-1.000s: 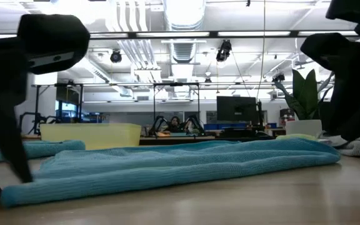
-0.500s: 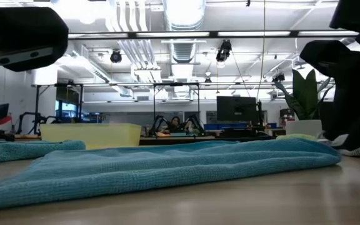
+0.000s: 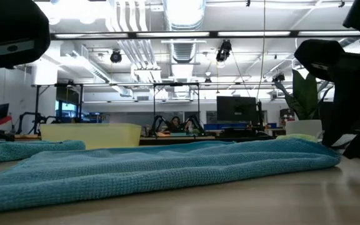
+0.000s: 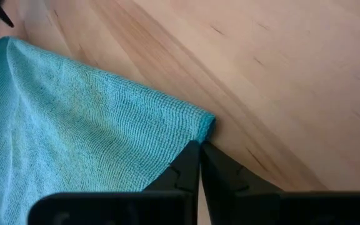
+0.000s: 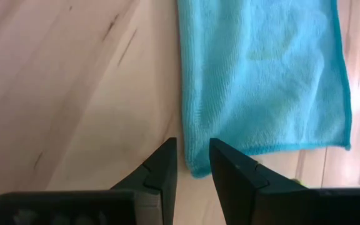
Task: Roll microfiber towels into tight, uniform cylinder then place into a basket
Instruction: Roll the right light blue towel
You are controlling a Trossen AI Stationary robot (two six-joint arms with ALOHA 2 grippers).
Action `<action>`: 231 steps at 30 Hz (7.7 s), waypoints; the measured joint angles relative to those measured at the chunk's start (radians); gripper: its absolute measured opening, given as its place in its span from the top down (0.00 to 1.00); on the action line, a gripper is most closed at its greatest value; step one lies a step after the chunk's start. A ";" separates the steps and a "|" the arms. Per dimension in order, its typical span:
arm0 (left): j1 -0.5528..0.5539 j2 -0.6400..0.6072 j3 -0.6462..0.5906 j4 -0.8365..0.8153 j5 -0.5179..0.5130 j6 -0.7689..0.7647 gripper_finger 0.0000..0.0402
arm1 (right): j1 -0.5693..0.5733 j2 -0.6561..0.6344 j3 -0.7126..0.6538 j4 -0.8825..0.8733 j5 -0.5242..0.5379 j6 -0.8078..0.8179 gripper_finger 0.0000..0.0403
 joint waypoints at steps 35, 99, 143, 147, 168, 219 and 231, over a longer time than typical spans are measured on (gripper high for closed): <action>-0.040 -0.040 -0.005 -0.006 -0.054 -0.313 1.00 | -0.098 -0.124 -0.005 0.090 -0.404 0.295 0.98; -0.038 0.005 -0.040 0.240 -0.050 -0.133 0.68 | -0.094 -0.048 -0.011 0.202 -0.460 0.484 0.98; -0.049 -0.066 -0.151 0.134 -0.179 -0.579 0.99 | -0.079 -0.057 -0.027 0.159 -0.326 0.545 0.98; -0.049 -0.066 -0.172 0.155 -0.190 -0.618 0.99 | -0.080 -0.056 -0.040 0.157 -0.326 0.582 0.98; -0.053 -0.179 -0.266 0.492 -0.171 -0.628 0.99 | 0.037 -0.055 -0.051 0.519 -0.253 0.671 0.98; -0.046 -0.087 -0.407 0.568 -0.199 -0.525 0.99 | 0.117 0.065 -0.017 0.356 -0.193 0.607 0.98; -0.048 -0.095 -0.409 0.555 -0.186 -0.512 0.99 | 0.135 0.077 0.026 0.229 -0.177 0.654 0.98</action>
